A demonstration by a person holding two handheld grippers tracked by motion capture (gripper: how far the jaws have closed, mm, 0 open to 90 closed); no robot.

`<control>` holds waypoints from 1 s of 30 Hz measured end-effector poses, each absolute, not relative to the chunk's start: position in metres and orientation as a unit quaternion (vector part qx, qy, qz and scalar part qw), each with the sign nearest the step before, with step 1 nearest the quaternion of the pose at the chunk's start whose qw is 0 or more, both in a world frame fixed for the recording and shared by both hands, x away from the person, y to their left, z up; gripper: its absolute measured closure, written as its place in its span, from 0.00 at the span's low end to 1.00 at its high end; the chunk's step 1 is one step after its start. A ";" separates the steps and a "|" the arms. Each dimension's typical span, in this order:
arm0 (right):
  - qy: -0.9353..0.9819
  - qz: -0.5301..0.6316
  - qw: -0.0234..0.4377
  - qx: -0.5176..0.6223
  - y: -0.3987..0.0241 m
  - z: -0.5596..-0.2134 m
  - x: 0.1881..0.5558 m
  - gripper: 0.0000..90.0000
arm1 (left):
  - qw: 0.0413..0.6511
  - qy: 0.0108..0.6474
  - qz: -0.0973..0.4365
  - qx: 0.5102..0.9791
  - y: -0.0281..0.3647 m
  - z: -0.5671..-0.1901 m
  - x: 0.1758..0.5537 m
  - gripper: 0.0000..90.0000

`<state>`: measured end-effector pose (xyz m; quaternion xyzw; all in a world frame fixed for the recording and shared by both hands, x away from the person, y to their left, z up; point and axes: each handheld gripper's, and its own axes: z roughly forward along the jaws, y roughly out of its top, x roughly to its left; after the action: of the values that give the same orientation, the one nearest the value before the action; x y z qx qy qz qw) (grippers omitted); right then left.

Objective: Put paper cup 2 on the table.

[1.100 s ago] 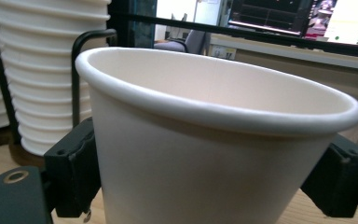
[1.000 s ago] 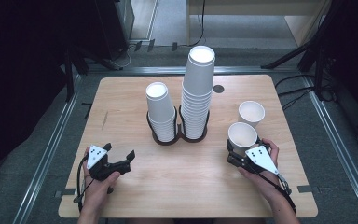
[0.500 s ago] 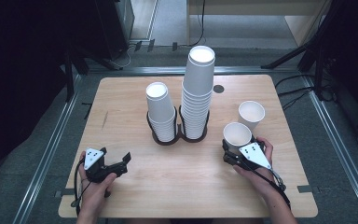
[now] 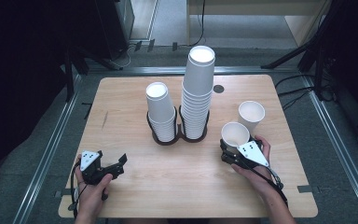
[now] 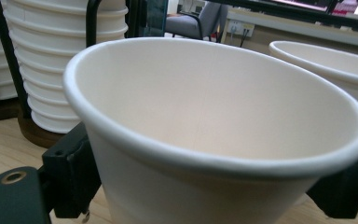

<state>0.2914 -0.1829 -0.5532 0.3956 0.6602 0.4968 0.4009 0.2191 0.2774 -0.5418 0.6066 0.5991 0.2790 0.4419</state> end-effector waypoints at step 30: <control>0.680 0.529 0.349 0.368 -0.210 -0.527 0.271 0.00 | 0.440 0.610 0.279 0.598 0.286 -0.541 0.216 0.00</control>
<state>0.2709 -0.2101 -0.5265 0.3679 0.6805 0.5291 0.3488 0.2163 0.2859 -0.5411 0.5976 0.6096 0.2793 0.4395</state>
